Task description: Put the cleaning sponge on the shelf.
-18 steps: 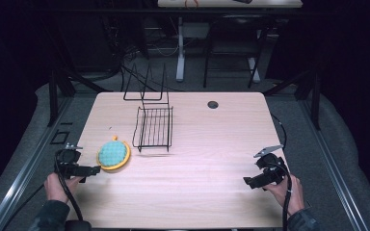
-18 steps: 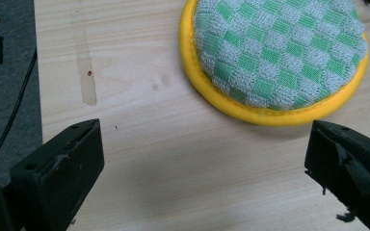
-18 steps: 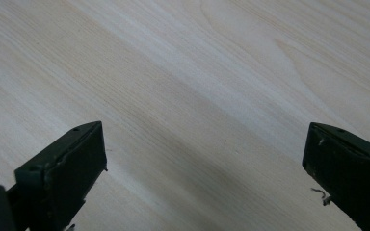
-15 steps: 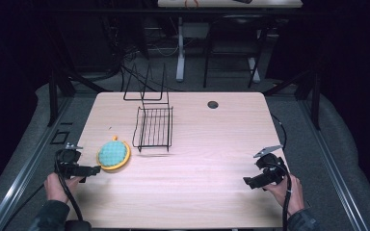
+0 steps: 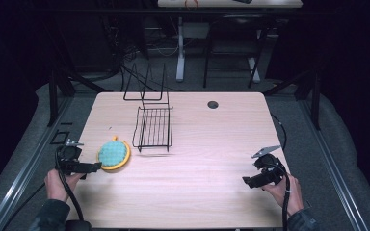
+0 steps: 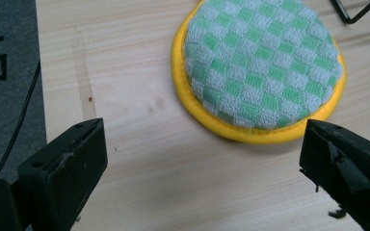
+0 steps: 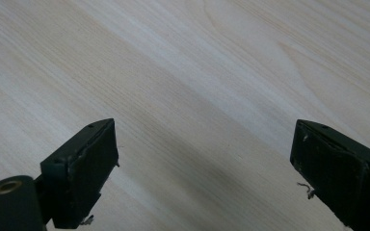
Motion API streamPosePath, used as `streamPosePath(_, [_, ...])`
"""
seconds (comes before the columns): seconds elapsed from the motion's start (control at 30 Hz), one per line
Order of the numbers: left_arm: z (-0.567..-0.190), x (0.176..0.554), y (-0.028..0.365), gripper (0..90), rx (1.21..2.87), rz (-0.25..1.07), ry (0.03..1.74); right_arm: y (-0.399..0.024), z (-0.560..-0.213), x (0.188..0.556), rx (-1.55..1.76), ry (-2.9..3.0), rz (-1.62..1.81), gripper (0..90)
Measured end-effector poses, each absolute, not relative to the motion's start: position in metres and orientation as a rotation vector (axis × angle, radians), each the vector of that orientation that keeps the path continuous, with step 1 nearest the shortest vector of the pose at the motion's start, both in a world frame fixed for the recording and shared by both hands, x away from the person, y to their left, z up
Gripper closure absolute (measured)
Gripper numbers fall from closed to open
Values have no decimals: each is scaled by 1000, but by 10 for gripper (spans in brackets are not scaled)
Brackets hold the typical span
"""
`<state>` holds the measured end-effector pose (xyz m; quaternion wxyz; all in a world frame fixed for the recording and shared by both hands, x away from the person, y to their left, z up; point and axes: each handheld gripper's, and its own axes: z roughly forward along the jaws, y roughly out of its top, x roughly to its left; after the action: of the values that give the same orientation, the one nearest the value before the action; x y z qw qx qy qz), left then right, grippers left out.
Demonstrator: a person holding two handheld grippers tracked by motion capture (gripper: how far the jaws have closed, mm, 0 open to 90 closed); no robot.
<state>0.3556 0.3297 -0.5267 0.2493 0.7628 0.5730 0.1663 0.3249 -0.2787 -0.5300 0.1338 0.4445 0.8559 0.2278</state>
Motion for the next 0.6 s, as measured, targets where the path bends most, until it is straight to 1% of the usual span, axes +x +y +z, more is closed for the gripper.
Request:
streamPosePath(0.27, [-520, 364, 325, 47, 2073, 471, 1532, -277, -531, 325, 1288, 2487, 665, 104])
streamPosePath(0.37, [-515, 370, 323, 51, 2065, 479, 1514, -277, -531, 325, 1277, 2491, 660, 129])
streamPosePath(0.6, [-512, 381, 316, 65, 2068, 472, 1483, -275, -531, 325, 1282, 2502, 678, 136])
